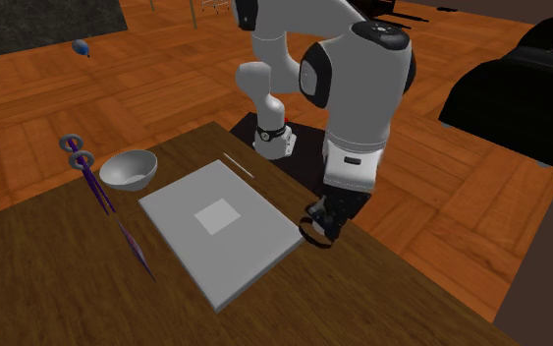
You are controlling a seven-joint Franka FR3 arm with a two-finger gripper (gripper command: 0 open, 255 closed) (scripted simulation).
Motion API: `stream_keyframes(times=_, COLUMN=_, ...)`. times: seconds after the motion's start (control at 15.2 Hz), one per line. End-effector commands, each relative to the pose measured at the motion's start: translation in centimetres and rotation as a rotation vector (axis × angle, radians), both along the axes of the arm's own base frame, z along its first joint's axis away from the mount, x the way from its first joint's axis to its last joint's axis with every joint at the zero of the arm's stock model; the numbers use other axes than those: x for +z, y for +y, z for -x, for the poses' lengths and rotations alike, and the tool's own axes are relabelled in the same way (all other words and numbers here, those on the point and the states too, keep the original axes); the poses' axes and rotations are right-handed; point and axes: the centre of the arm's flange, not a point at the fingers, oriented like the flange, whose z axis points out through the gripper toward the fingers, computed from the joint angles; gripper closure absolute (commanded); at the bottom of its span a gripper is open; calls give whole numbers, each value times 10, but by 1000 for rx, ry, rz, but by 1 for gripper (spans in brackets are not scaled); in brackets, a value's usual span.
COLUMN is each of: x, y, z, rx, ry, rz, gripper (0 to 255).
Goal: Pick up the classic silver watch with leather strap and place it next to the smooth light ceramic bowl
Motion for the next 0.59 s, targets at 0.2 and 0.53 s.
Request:
stream_keyframes(times=0.2, x=-2, y=-64, z=19, rx=0, ry=0, rz=0, gripper=255)
stream_keyframes(times=0.53, x=-2, y=-127, z=39, rx=0, ry=0, rz=0, gripper=255)
